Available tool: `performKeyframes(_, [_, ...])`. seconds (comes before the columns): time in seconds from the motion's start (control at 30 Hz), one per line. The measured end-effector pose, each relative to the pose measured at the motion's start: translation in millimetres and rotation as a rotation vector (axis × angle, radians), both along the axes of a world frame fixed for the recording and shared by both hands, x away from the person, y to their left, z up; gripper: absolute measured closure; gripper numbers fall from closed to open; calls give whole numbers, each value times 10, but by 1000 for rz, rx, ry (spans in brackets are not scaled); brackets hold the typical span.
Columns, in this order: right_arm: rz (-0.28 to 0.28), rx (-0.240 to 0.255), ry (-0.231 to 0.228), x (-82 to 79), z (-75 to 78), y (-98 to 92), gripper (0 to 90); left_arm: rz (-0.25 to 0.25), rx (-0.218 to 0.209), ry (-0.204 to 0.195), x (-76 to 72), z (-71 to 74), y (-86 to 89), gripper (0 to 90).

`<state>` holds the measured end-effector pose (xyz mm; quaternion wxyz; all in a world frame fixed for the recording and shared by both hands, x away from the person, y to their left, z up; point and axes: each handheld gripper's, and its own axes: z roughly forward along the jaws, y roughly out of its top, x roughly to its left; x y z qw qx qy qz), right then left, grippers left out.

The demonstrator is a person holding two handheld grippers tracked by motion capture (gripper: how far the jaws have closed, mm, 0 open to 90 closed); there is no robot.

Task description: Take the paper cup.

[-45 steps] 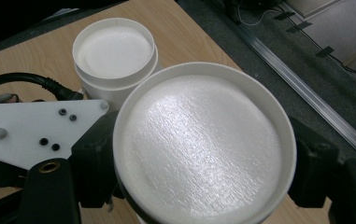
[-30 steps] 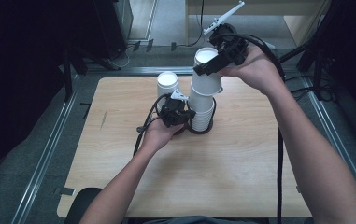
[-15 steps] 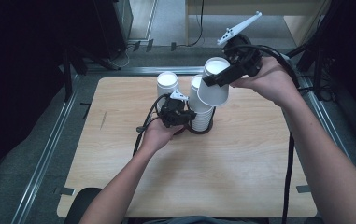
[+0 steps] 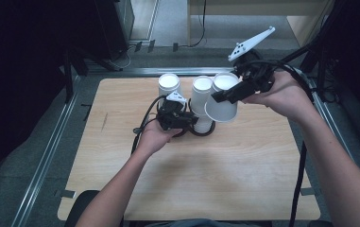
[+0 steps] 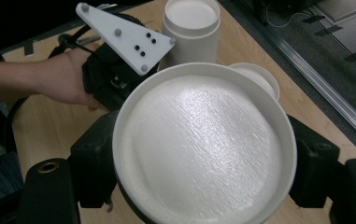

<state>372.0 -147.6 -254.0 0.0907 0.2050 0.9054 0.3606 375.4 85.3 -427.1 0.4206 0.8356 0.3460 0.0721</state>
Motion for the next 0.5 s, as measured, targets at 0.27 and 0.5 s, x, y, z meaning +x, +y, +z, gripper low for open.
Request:
performKeyframes(0.27, [14,15,24,-98,-134,-64,251,-57,7,6,-53,21,86,555])
performKeyframes(0.5, [28,27,49,-159,-324,-109,250,-115,9,6,-101,26,137,455])
